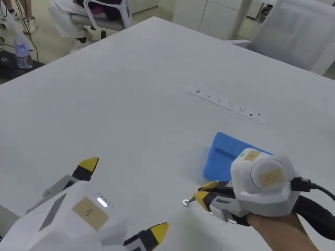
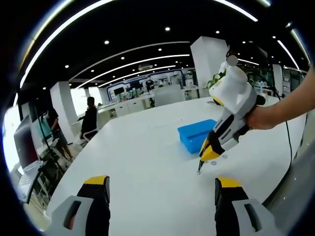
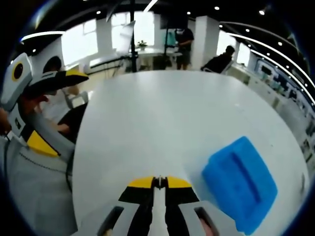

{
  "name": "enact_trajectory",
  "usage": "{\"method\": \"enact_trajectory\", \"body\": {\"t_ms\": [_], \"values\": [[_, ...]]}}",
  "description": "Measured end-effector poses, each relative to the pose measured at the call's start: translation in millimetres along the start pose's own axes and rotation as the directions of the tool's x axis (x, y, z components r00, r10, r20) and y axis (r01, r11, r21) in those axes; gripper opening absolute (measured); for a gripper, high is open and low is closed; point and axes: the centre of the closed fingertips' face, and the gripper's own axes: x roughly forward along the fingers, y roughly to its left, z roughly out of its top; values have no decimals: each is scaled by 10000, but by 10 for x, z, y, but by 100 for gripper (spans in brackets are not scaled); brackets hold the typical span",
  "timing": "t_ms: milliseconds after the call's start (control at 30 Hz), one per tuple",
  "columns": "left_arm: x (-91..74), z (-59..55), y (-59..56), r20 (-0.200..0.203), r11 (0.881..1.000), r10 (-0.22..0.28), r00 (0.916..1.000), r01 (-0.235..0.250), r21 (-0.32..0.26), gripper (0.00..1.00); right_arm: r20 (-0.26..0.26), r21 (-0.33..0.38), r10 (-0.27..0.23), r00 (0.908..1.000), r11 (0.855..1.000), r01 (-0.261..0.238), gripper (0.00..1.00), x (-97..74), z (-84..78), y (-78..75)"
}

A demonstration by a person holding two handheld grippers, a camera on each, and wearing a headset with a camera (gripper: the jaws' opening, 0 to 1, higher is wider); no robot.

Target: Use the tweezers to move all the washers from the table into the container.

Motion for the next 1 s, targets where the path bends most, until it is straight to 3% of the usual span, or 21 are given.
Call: {"method": "enact_trajectory", "body": {"t_ms": [467,733,1000], "values": [[6,-12,-6,-91,9998,-5,10000,6,178,89,-328,-342,-100,9994,9994,88,3,135,71,-38],[6,-12,-7,-103,9995,31,9999,-28,313,88,419,-439,-880,9952,9950,899,3,162,93,11],[14,-18,3,-125,9993,105,9999,-101,368,91,873,749,-1243,9884,9902,1179,2,87,100,-56]]}}
